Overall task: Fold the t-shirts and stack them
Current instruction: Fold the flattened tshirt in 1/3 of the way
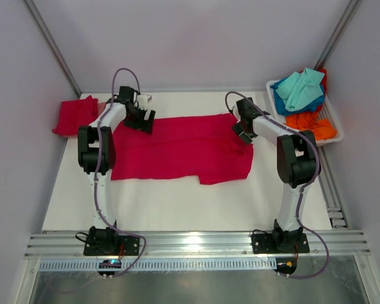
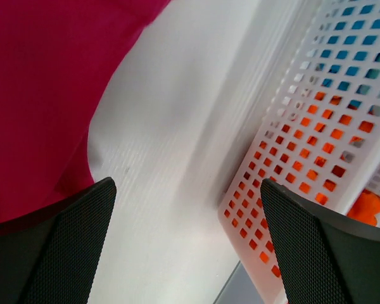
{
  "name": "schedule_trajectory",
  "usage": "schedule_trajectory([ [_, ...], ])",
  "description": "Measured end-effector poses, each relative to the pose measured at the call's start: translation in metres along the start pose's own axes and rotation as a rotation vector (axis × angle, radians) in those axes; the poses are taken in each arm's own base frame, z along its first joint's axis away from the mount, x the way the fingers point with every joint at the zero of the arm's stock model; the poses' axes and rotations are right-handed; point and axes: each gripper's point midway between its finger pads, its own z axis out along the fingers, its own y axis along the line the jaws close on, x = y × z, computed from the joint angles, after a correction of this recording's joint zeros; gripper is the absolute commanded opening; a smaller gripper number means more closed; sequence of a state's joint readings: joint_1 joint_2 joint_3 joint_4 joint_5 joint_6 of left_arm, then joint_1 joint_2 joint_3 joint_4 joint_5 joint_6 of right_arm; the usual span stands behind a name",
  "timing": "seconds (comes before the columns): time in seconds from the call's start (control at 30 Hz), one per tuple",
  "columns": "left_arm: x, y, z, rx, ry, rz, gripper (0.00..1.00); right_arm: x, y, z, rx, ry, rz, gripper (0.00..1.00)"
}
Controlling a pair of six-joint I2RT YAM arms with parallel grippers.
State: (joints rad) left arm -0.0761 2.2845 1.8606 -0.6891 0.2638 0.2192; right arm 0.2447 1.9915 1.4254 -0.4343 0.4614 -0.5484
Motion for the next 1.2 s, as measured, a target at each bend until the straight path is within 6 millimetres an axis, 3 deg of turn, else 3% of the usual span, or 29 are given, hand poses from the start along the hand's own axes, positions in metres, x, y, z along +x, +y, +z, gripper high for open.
schedule_trajectory([
  [0.23,0.002,0.001,-0.001,-0.008,0.005,-0.001,0.93,0.028,0.022,-0.004,-0.081,0.049,-0.037,0.99],
  [0.47,0.003,0.001,-0.002,-0.007,0.008,-0.003,0.93,0.027,0.024,-0.016,-0.116,0.032,-0.017,0.99],
  [0.7,0.006,0.001,-0.004,-0.006,0.017,-0.01,0.93,0.01,0.001,-0.065,-0.129,-0.092,0.062,0.99],
  [0.83,0.006,0.001,-0.004,-0.004,0.018,-0.011,0.93,0.0,-0.001,-0.087,-0.17,-0.166,0.095,0.99],
  [1.03,0.007,0.001,-0.005,-0.003,0.024,-0.014,0.93,0.006,0.021,-0.084,-0.266,-0.149,0.088,0.99],
  [1.2,0.008,0.001,-0.005,-0.004,0.027,-0.015,0.93,0.029,0.049,-0.078,-0.35,-0.092,0.062,0.99],
])
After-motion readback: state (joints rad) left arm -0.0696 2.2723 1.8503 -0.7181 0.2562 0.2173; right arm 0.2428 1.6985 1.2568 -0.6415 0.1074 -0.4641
